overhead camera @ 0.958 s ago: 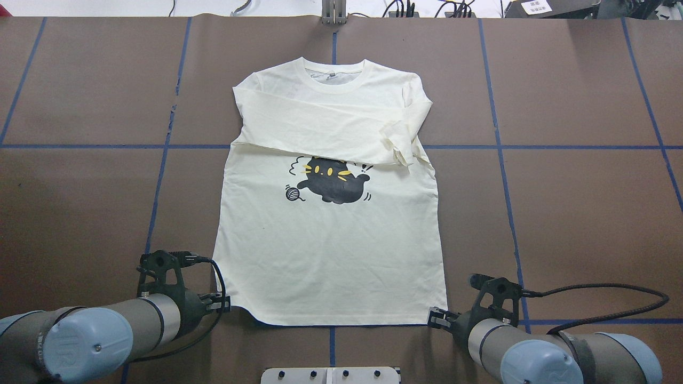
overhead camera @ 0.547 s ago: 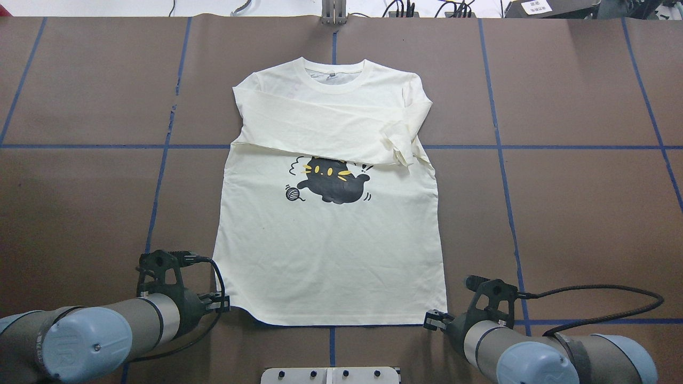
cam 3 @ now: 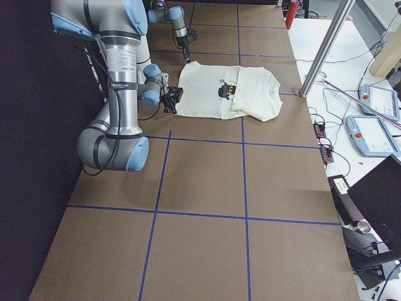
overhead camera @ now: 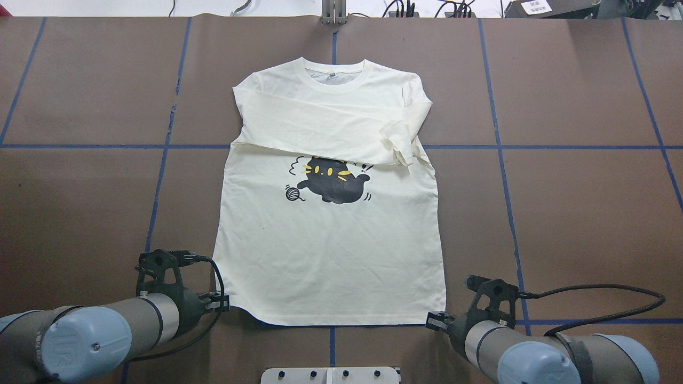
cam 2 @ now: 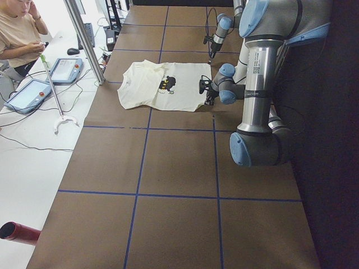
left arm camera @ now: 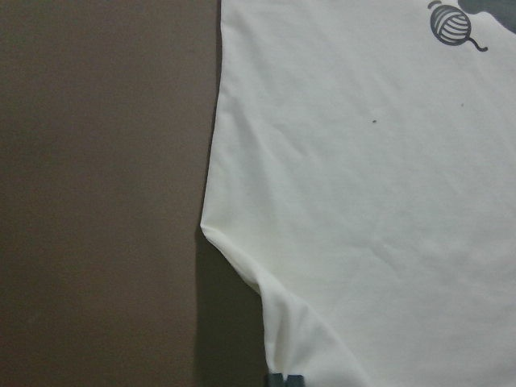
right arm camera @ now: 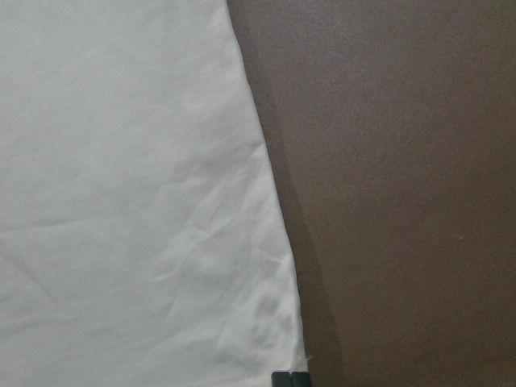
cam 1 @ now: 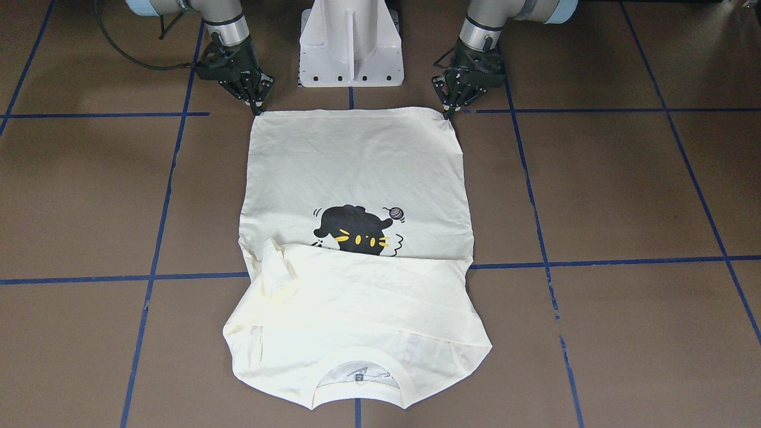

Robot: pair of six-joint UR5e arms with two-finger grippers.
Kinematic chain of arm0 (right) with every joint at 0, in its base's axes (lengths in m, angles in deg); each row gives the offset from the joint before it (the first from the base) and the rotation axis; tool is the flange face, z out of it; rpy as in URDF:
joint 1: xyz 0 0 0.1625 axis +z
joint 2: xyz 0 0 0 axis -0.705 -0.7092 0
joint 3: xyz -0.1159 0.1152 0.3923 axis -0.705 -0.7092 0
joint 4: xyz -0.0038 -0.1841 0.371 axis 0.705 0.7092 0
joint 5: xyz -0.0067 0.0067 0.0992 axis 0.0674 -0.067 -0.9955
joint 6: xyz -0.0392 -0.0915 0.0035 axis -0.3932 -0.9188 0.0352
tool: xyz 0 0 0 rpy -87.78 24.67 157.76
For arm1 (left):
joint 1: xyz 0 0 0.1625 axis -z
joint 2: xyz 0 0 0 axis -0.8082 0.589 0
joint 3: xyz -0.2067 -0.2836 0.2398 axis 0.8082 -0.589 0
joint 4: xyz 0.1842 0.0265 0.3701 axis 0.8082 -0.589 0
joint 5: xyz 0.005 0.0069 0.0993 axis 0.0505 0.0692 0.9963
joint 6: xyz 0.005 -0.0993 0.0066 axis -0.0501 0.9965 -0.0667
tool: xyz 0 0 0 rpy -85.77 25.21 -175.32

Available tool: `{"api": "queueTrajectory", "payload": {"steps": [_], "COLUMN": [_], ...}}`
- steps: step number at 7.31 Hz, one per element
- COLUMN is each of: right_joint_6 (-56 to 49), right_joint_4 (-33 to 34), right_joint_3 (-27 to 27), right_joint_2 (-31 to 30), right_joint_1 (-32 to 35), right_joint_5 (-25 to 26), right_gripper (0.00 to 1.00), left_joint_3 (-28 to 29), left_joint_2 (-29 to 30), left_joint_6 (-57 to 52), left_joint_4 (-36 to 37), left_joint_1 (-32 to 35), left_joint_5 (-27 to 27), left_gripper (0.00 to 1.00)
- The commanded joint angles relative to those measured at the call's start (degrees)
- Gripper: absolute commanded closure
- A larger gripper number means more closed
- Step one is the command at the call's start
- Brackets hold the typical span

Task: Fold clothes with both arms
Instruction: 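Adjust both grippers at the hem corners and close on the fabric, then lift the hem with both grippers and fold it toward the collar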

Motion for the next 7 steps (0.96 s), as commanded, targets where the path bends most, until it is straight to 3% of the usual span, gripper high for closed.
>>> {"api": "queueTrajectory", "payload": {"steps": [1, 4, 5, 6, 7], "right_joint_6": [-0.5, -0.5, -0.5, -1.0, -5.7], "right_joint_4": [4.4, 23.8, 30.8, 35.7, 38.8], "right_joint_3": [5.9, 26.5, 33.3, 34.9, 34.3], "right_joint_2": [-0.3, 0.3, 1.2, 5.0, 8.9], "right_joint_1": [1.7, 4.2, 5.5, 9.1, 12.2], "right_joint_5": [-1.3, -8.9, -12.3, -16.9, -17.8], "right_gripper": [1.0, 1.0, 1.0, 1.0, 1.0], "left_joint_3": [-4.7, -30.1, -34.3, -34.8, -33.1], "left_joint_2": [-0.6, 1.8, 3.3, 3.9, 5.4], "left_joint_6": [-1.1, -5.8, -5.8, -6.0, -8.5], "left_joint_4": [2.1, 29.5, 34.5, 36.0, 36.1], "left_joint_1": [0.6, 3.8, 6.6, 7.9, 8.7], "left_joint_5": [-0.8, -12.2, -15.2, -16.1, -16.1], "left_gripper": [1.0, 1.0, 1.0, 1.0, 1.0]}}
